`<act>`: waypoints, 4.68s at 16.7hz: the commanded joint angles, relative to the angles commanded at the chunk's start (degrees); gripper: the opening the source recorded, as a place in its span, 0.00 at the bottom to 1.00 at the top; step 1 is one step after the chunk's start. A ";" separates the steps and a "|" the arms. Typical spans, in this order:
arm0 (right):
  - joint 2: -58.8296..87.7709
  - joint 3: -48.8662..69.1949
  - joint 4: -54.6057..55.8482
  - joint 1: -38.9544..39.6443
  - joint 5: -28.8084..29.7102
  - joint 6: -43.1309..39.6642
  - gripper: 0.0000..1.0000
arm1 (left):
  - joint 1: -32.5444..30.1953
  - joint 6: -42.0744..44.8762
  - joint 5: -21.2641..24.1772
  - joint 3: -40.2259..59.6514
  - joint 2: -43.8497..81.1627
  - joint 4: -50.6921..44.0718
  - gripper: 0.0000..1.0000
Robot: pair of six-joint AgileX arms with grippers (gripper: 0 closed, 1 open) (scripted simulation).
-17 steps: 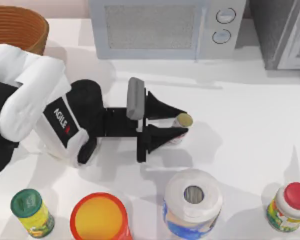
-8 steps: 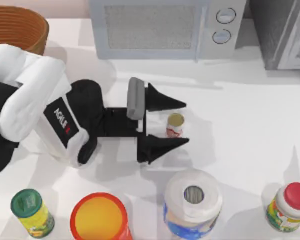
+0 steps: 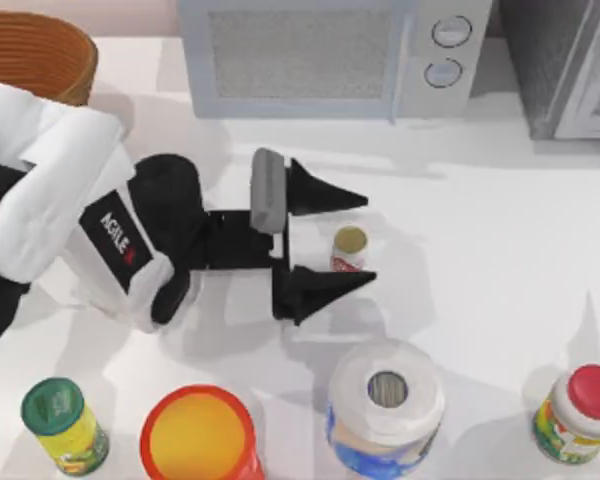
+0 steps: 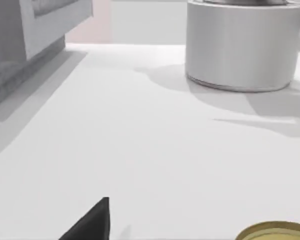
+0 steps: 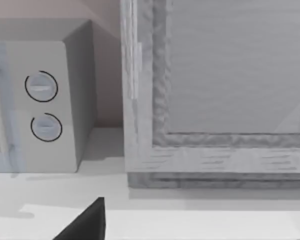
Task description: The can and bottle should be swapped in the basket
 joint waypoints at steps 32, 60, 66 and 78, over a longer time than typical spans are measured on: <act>0.00 0.00 0.00 0.00 0.00 0.00 1.00 | 22.86 -1.43 -67.88 -62.68 -142.86 -78.26 1.00; 0.00 0.00 0.00 0.00 0.00 0.00 1.00 | 43.84 6.48 -45.98 -60.19 -43.24 -0.13 1.00; 0.00 0.00 0.00 0.00 0.00 0.00 1.00 | 43.98 6.56 -45.76 -60.34 -42.16 1.05 1.00; 0.00 0.00 0.00 0.00 0.00 0.00 1.00 | 37.48 4.36 -51.84 -48.44 -30.16 2.29 1.00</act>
